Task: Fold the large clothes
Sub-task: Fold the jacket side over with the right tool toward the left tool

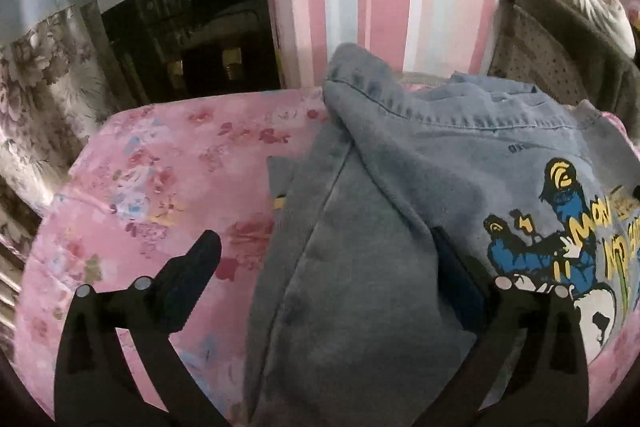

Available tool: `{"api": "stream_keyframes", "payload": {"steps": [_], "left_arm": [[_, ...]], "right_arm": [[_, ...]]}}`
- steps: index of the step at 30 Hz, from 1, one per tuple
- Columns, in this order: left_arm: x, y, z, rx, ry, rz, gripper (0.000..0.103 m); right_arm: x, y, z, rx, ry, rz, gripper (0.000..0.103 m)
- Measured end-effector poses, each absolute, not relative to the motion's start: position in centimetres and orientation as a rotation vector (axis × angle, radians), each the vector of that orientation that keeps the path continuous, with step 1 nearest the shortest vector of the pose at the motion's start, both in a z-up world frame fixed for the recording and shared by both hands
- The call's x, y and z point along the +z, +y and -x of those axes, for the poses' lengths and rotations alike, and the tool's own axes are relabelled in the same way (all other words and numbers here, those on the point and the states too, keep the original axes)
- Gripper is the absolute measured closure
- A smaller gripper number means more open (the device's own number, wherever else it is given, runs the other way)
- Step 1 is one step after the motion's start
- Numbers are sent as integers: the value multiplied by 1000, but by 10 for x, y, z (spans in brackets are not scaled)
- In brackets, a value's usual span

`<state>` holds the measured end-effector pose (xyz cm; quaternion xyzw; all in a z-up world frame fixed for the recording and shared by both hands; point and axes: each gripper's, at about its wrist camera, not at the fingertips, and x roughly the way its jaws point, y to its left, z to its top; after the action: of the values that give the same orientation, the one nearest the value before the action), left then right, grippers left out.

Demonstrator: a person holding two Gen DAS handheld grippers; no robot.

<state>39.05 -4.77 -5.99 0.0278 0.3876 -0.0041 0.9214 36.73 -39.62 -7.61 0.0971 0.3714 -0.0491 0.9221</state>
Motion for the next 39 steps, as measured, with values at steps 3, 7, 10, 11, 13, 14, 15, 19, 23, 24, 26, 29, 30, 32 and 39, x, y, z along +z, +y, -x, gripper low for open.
{"api": "stream_keyframes", "payload": {"steps": [3, 7, 10, 11, 13, 14, 15, 19, 23, 24, 26, 29, 30, 32, 39], "left_arm": [[-62, -38, -389, -83, 780, 60, 39], [-55, -60, -377, -72, 712, -3, 75], [-41, -50, -371, -78, 668, 51, 80], [-39, -49, -370, -89, 661, 52, 80], [-43, -48, -370, -77, 658, 37, 80], [-46, -47, -371, -73, 665, 42, 78], [-49, -45, -373, -68, 666, 51, 73], [-70, -4, -390, -57, 777, 262, 19], [-62, -10, -386, -31, 770, 181, 17], [-56, -15, -384, -15, 759, 146, 17], [-42, -24, -375, 33, 731, 80, 16], [-15, -35, -360, 170, 635, -28, 14], [-2, -37, -352, 191, 594, -28, 12], [15, -46, -341, 148, 557, 1, 7], [20, -119, -334, -72, 601, 39, 3]], "right_arm": [[-76, -406, -364, -142, 738, -210, 90], [-69, -418, -354, -189, 705, -210, 102], [-67, -425, -350, -199, 704, -225, 102], [-66, -428, -350, -201, 697, -234, 102], [-62, -431, -348, -194, 677, -263, 96], [-62, -432, -349, -188, 693, -271, 87], [-63, -434, -352, -192, 702, -276, 53], [-67, -448, -345, -210, 725, -323, 35], [-62, -462, -320, -198, 710, -438, 26], [-62, -464, -313, -203, 715, -465, 25], [-65, -462, -305, -195, 734, -474, 22], [-76, -456, -298, -184, 749, -499, 17], [-80, -454, -300, -173, 757, -514, 17], [-84, -450, -304, -168, 760, -522, 17], [-87, -447, -302, -142, 733, -556, 17]]}}
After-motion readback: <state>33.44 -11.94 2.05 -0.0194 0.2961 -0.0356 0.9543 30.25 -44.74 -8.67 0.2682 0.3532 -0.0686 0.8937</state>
